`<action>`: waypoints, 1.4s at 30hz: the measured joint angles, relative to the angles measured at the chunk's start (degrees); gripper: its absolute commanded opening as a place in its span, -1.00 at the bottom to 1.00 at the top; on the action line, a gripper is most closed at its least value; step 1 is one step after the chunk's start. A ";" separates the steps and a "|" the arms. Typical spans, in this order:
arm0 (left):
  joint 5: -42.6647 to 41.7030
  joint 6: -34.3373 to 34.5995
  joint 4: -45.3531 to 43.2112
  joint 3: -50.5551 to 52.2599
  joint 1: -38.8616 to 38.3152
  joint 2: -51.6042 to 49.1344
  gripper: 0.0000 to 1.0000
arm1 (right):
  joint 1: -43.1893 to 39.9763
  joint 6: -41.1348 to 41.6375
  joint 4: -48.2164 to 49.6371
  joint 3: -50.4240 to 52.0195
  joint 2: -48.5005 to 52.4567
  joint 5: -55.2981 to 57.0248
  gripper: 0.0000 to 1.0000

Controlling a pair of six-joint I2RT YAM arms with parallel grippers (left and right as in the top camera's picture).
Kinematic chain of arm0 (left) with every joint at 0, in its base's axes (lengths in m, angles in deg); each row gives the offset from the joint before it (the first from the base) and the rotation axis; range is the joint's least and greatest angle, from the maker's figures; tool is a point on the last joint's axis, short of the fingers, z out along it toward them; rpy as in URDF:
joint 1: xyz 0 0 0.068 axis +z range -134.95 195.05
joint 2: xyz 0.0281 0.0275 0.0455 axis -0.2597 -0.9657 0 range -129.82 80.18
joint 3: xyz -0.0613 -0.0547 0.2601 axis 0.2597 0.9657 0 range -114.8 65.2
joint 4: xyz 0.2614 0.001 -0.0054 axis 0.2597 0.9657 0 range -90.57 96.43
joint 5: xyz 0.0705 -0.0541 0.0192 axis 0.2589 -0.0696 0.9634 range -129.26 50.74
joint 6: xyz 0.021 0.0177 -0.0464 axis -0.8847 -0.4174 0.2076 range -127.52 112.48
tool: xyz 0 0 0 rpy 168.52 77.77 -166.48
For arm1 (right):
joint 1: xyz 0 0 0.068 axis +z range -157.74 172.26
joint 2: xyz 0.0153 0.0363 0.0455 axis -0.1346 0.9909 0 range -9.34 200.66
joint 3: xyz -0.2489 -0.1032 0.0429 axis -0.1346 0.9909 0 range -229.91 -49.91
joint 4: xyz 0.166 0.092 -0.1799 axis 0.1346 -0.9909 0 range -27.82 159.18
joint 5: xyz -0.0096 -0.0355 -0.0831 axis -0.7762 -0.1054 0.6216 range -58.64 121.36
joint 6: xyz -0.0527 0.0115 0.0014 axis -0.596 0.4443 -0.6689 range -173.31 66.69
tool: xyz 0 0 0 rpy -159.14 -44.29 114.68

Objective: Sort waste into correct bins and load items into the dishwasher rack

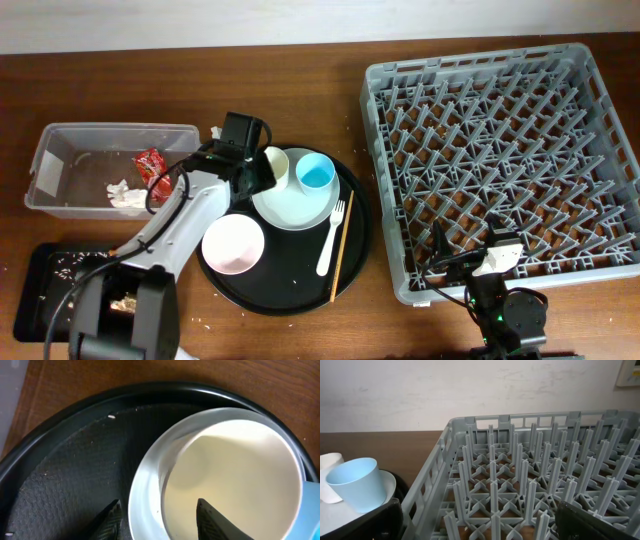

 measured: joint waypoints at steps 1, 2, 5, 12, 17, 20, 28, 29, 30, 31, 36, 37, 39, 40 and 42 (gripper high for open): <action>-0.02 0.20 -0.57 0.07 0.00 -0.37 -0.29 | 0.00 -0.02 0.02 0.00 0.00 0.00 0.97; -0.07 0.24 -0.90 0.09 0.00 -0.39 -0.43 | 0.00 0.00 0.00 0.00 0.00 0.00 0.97; -0.26 0.42 -1.73 0.11 0.00 -0.81 -0.99 | 0.00 -0.02 0.00 0.00 0.00 0.00 0.97; -0.66 0.42 -1.11 0.31 0.00 -0.42 -1.00 | 0.00 -0.02 0.02 0.00 0.00 0.00 0.97; -0.68 0.15 2.93 0.63 0.00 15.39 -1.00 | 0.00 -0.02 0.02 0.00 0.00 0.00 0.97; -9.79 -3.98 6.54 0.70 1.40 23.15 -1.00 | 0.00 -0.02 0.00 0.00 0.00 0.00 0.97; -61.72 -16.46 2.86 0.90 15.02 26.69 -1.00 | 0.00 0.00 0.02 0.00 0.00 -0.07 0.97; -67.76 -17.16 -0.48 0.92 15.28 26.71 -1.00 | 0.00 2.45 0.31 0.00 0.00 -1.07 0.97; -69.66 -17.33 -0.85 0.92 15.28 26.69 -1.00 | 0.00 7.17 1.46 0.00 0.00 -4.13 0.97; -71.38 -17.53 -1.07 0.92 15.28 26.69 -1.00 | 0.00 9.94 3.28 0.00 0.00 -7.32 0.97; -73.53 -17.73 -1.25 0.92 15.28 26.64 -1.00 | 0.00 15.17 -12.04 -16.31 1.25 -18.25 0.97; -73.57 -17.73 -1.46 0.92 15.28 26.64 -1.00 | 0.00 15.41 -18.86 -26.38 5.01 -19.12 0.97; -73.79 -17.73 -1.88 1.01 15.28 26.60 -1.00 | -0.04 15.43 -27.69 -42.97 16.92 -24.65 0.97; -73.88 -17.79 -2.38 0.98 15.28 26.58 -1.00 | -0.04 15.37 -27.39 -49.64 25.16 -29.66 0.97; -73.99 -17.18 -3.23 0.94 15.28 26.56 -1.00 | -0.11 15.41 -27.82 -56.98 38.71 -43.74 0.97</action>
